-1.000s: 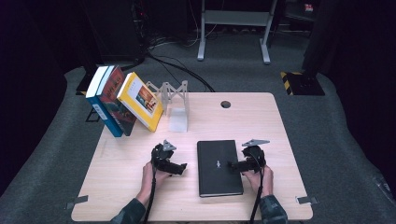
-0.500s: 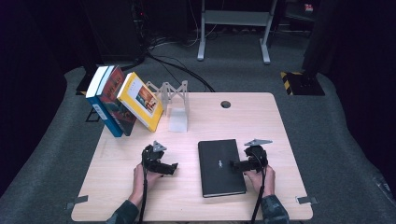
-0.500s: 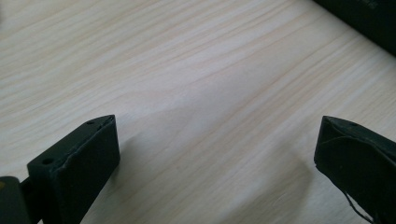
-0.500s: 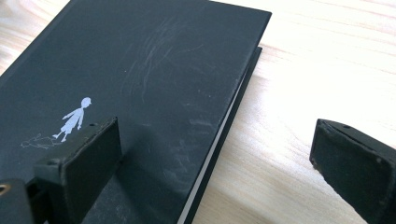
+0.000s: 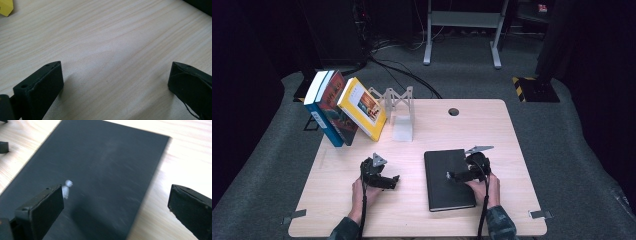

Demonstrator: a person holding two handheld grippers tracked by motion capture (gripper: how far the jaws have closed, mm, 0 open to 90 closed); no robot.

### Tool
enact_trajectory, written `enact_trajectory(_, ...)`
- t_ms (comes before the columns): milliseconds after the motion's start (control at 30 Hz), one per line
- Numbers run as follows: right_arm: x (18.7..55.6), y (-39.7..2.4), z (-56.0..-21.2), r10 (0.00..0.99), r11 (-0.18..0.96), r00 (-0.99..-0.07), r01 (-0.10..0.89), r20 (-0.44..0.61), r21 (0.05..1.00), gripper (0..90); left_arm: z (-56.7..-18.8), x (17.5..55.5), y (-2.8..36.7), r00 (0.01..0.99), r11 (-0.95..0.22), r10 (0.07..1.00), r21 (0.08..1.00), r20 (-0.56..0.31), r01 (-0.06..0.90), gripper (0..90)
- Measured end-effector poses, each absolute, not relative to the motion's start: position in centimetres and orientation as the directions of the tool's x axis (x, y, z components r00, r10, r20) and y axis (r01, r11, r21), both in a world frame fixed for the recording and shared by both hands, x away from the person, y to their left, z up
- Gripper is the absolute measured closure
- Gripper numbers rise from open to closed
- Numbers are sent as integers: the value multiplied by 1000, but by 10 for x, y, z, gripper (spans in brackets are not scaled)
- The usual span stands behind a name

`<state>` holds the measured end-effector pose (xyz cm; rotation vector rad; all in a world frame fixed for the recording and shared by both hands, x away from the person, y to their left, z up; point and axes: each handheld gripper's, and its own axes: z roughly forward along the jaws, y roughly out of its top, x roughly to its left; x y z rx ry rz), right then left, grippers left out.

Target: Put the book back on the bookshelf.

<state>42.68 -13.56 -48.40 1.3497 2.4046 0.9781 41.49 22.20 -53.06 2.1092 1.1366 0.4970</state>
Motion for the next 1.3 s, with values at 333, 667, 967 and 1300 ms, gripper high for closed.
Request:
enact_trajectory(333,436,-120,-487,844,381,-531,697,80,607,2,-531,415,222,543,-382,840,721,10,578,0)
enact_trajectory(667,437,-128,-489,849,346,-514,711,118,613,25,-531,415,222,548,-385,837,721,9,576,0)
enact_trajectory(967,437,-141,-489,865,318,-487,717,119,620,43,-531,415,222,549,-387,836,720,10,576,0)
enact_trajectory(1300,443,-173,-490,894,261,-430,729,127,633,42,-531,415,222,549,-385,836,721,8,576,0)
